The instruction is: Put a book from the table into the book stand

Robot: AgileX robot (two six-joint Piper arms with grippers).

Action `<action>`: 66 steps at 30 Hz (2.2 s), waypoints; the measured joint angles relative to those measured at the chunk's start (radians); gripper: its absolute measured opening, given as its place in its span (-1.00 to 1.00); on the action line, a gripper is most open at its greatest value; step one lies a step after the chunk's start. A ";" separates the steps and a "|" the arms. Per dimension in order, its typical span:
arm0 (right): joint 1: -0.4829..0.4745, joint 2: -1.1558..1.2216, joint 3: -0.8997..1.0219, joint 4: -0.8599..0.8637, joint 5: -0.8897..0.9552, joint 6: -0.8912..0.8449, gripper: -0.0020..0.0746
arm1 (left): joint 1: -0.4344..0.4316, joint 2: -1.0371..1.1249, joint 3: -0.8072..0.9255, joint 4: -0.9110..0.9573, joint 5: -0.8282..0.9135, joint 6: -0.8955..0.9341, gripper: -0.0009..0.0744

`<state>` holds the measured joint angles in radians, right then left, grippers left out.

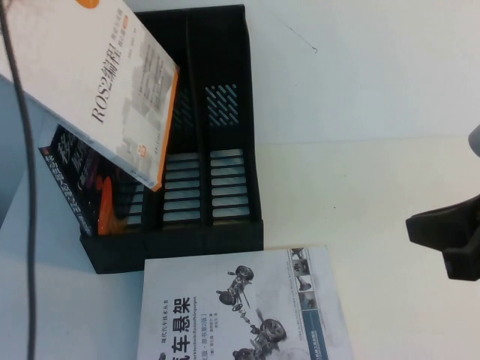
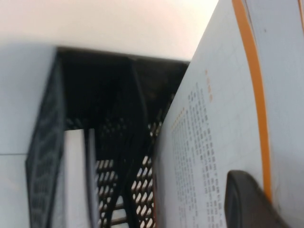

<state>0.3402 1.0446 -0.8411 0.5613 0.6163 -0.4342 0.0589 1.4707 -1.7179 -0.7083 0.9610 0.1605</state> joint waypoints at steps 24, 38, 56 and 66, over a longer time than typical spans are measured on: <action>0.000 0.000 0.000 0.002 0.002 0.003 -0.93 | -0.127 0.100 -0.001 0.272 -0.101 -0.206 -0.70; 0.000 0.000 0.000 0.009 0.002 0.007 -0.93 | -0.154 0.204 -0.001 0.267 -0.136 -0.211 -0.70; 0.000 0.000 0.000 0.011 0.002 0.007 -0.93 | -0.274 0.204 -0.006 0.347 -0.240 -0.211 -0.30; 0.000 -0.183 0.000 -0.247 -0.004 0.126 -0.93 | -0.274 -0.006 0.002 0.537 -0.221 -0.208 -0.96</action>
<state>0.3402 0.8620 -0.8411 0.3148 0.6120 -0.3078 -0.2156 1.4644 -1.7164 -0.1713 0.7397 -0.0478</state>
